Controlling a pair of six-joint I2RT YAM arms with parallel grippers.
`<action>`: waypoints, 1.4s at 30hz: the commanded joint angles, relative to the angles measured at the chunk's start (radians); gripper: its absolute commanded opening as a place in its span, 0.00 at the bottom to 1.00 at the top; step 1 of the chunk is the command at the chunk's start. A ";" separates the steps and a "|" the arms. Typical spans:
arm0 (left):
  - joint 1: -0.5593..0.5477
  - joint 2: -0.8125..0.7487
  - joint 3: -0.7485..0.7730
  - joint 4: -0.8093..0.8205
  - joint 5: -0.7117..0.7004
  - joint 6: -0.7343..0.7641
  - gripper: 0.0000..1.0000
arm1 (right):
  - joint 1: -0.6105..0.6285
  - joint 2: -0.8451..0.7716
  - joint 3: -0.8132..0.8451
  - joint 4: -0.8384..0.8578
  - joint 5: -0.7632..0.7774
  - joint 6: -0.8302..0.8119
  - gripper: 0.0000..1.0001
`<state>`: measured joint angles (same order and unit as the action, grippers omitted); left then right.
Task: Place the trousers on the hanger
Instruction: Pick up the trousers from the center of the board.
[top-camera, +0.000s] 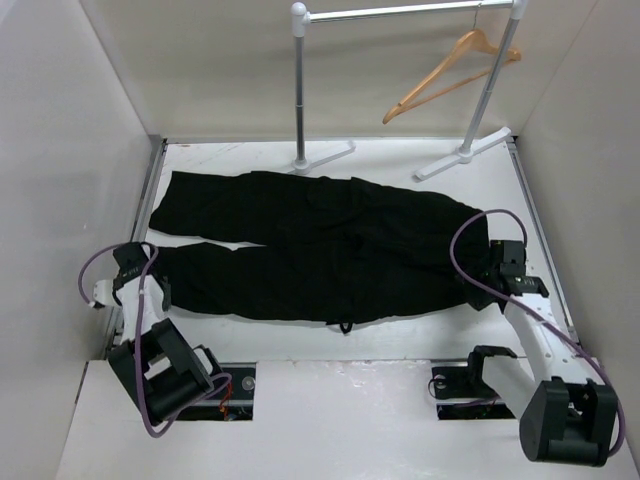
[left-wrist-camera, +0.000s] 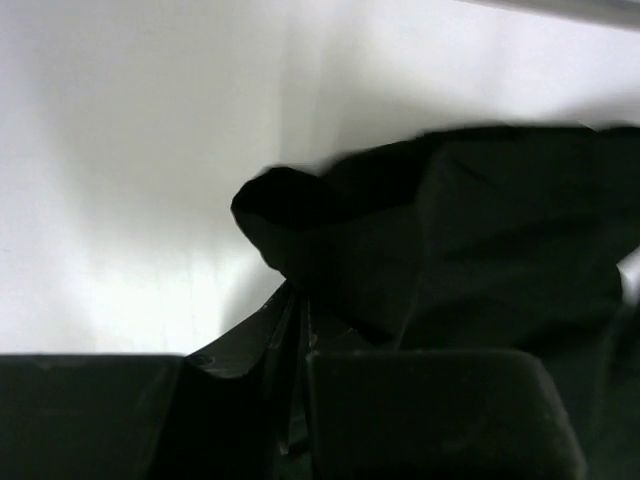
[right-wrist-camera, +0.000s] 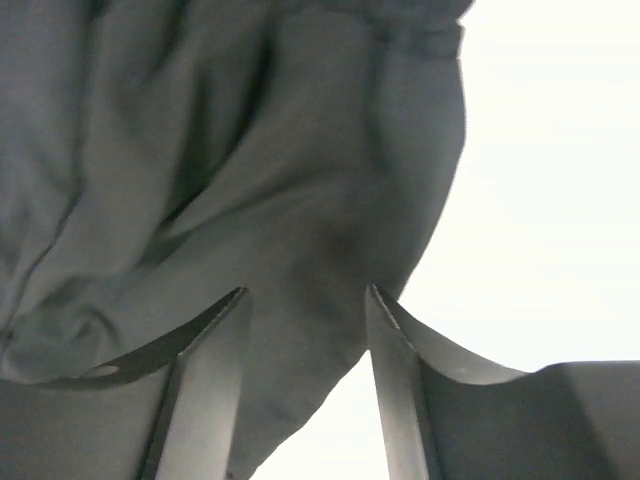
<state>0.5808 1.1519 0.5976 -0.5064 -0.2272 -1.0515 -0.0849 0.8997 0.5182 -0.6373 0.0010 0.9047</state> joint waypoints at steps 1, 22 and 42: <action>-0.037 -0.031 0.042 -0.046 -0.026 0.004 0.03 | -0.045 0.034 -0.020 -0.030 0.051 0.040 0.53; -0.069 -0.098 0.168 -0.125 -0.067 0.010 0.00 | -0.013 0.030 0.074 -0.077 0.152 0.000 0.02; -0.236 0.066 0.305 -0.224 -0.034 0.117 0.16 | 0.030 0.168 0.327 -0.015 0.174 -0.027 0.04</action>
<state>0.3328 1.3087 1.0309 -0.6193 -0.3122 -0.9573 -0.0822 1.0870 0.9127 -0.6769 0.1864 0.8539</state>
